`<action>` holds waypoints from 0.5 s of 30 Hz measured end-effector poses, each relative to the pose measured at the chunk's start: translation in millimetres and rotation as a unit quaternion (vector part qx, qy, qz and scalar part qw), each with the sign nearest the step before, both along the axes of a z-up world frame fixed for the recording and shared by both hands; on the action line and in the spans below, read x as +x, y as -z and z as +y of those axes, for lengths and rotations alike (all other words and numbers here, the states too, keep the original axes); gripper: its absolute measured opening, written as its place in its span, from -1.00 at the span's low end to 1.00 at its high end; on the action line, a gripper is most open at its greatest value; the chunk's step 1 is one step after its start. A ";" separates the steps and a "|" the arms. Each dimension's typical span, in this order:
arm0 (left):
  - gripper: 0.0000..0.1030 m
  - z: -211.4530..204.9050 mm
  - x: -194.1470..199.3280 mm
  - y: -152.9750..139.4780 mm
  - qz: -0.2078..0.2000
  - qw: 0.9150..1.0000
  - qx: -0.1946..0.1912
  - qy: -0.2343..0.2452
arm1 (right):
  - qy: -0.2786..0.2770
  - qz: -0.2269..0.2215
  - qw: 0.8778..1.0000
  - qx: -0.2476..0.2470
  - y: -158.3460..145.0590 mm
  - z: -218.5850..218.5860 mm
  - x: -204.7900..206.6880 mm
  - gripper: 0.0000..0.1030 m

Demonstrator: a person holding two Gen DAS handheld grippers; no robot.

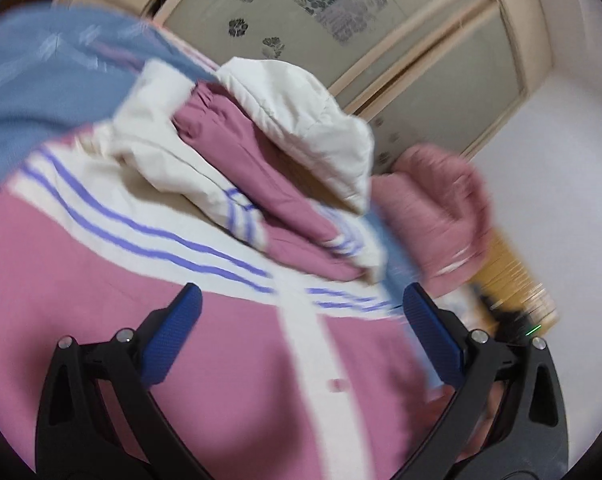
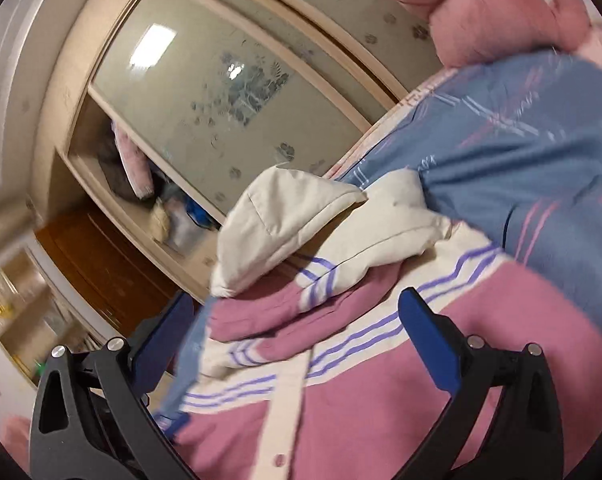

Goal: Fold large clothes

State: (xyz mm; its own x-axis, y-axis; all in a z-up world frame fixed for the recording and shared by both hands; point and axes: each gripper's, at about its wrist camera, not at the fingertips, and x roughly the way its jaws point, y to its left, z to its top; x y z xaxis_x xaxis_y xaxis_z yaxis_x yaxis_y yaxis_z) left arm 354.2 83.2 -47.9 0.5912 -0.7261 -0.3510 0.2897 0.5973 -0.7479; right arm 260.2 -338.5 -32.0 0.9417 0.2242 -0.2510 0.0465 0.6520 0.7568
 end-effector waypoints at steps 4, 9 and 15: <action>0.96 -10.5 11.3 11.4 0.043 0.996 -0.070 0.029 | -0.041 -0.006 0.999 0.023 -6.2 2.9 1.6 0.97; 0.96 -27.8 32.3 -3.6 0.055 0.996 -0.065 -0.002 | -0.045 -0.010 0.997 0.056 -2.7 -5.0 -5.9 0.97; 0.88 -58.7 116.6 -27.3 0.074 0.996 -0.042 -0.028 | -0.038 -0.012 0.994 0.105 0.1 -31.4 -15.0 0.97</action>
State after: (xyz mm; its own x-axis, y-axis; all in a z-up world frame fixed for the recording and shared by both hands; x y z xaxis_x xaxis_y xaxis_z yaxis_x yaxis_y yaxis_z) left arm 470.7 24.4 -20.6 0.5773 -0.7243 -0.3771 0.1411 0.5434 -0.8276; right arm 245.2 -369.9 -32.0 0.9253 0.3394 -0.1693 -0.0157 0.4802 0.8770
